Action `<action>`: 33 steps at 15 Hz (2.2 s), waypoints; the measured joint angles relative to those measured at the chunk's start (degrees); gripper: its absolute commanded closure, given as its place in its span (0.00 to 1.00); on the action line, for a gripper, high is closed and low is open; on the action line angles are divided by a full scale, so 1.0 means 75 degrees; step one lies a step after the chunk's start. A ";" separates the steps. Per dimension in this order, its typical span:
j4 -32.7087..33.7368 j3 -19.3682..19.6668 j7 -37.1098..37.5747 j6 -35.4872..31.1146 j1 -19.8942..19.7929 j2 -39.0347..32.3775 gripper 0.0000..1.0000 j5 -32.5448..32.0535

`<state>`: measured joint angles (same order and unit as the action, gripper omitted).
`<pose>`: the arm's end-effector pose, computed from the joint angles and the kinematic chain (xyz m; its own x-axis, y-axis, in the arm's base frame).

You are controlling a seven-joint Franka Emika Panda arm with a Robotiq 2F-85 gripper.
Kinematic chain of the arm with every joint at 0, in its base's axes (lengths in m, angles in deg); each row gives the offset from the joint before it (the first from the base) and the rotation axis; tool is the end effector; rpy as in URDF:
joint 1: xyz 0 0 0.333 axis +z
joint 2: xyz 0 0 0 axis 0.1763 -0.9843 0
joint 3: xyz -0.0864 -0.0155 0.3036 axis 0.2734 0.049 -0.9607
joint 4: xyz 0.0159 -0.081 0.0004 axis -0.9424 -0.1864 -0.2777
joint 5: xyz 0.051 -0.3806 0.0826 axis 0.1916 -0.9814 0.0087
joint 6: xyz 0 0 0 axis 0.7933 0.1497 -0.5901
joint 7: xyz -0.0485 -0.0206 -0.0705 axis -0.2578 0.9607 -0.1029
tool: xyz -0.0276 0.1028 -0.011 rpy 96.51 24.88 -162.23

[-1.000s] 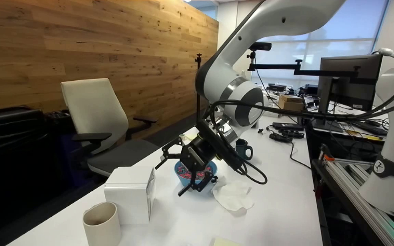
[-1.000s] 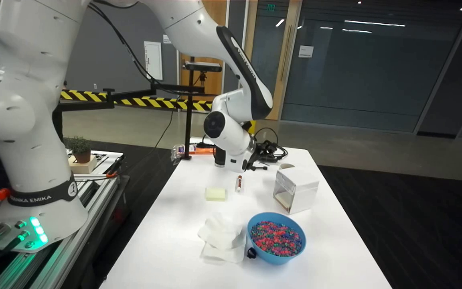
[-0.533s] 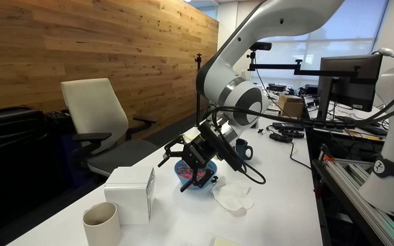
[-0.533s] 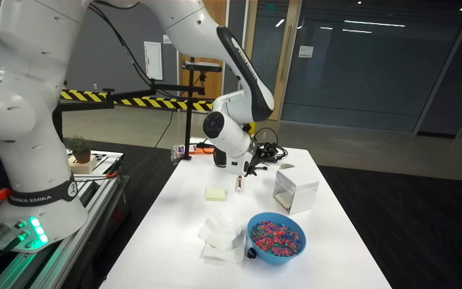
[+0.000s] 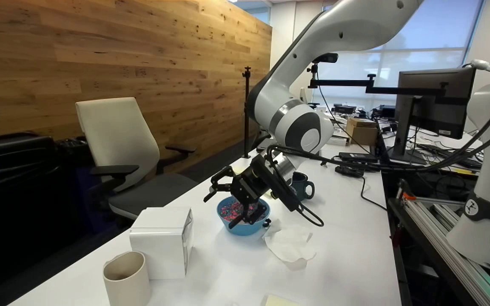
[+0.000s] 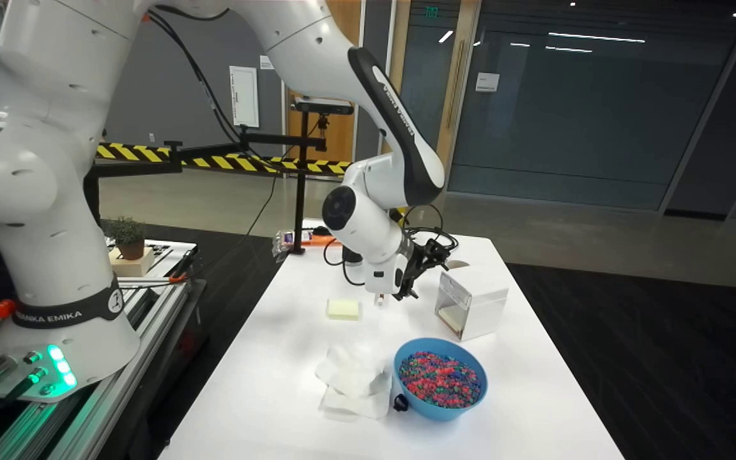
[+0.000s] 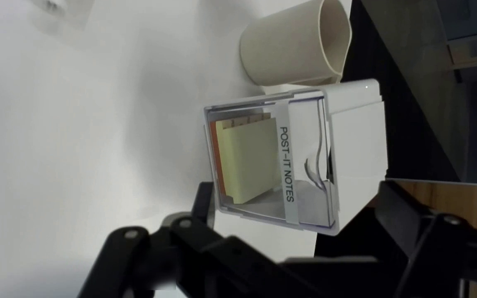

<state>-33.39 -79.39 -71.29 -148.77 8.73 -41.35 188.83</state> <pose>0.5279 0.0584 0.1774 0.3141 -0.9280 -0.2004 -0.6597 -0.0616 -0.7490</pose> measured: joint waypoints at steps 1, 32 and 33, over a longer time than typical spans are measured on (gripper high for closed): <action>0.0000 0.0041 -0.0127 -0.0012 0.0004 -0.0017 0.00 0.0005; 0.0001 0.0123 -0.0390 -0.0146 0.0090 -0.0028 0.00 0.0207; 0.0001 0.0123 -0.0390 -0.0146 0.0090 -0.0028 0.00 0.0207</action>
<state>-33.38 -78.47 -74.22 -149.86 9.40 -41.57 190.38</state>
